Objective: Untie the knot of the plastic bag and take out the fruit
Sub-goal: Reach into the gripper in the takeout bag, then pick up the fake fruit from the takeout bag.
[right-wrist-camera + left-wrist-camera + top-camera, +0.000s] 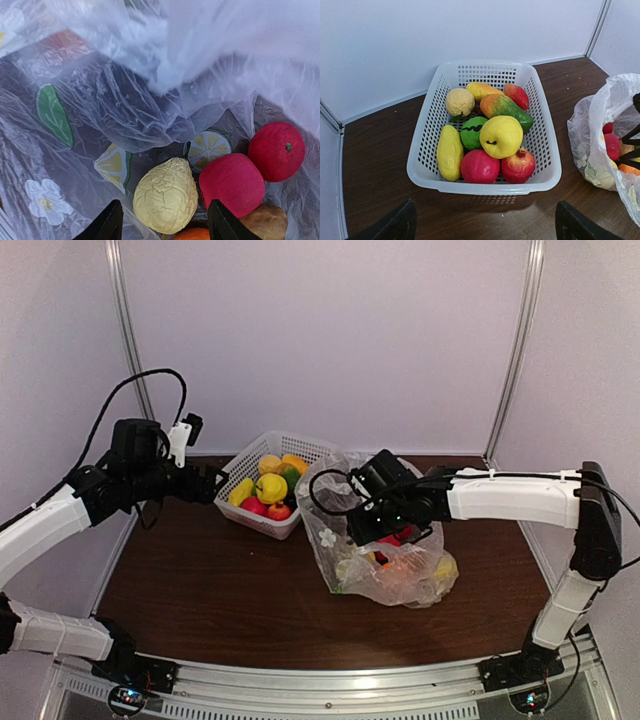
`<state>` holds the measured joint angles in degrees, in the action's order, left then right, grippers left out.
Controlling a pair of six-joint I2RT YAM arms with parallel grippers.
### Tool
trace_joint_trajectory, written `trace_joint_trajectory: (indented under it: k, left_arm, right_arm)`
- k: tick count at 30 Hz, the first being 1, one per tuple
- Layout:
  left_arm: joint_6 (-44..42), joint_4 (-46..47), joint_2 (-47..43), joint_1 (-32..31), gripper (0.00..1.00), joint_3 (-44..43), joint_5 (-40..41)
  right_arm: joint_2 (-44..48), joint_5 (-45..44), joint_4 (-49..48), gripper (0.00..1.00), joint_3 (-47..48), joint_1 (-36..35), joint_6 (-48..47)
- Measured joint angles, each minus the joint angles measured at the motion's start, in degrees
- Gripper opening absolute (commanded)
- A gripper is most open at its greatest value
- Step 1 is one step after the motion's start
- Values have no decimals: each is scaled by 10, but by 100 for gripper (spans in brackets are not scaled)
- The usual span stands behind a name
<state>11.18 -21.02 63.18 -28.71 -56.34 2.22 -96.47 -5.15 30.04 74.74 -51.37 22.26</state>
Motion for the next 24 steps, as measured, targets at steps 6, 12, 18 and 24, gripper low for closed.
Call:
trace_joint_trajectory:
  k: [6,12,18,24]
  left_arm:
    - [-3,0,0,0,98,1,-1]
    - [-4,0,1,0,98,4,-1]
    - [-4,0,2,0,98,4,-4]
    - [-4,0,3,0,98,6,-9]
  right_arm:
    - [-60,14,-15,64,7,18,0]
    - [-84,39,-31,72,5,20,1]
    - [-95,48,-49,79,-4,19,2]
    - [-137,51,-61,86,-5,19,2]
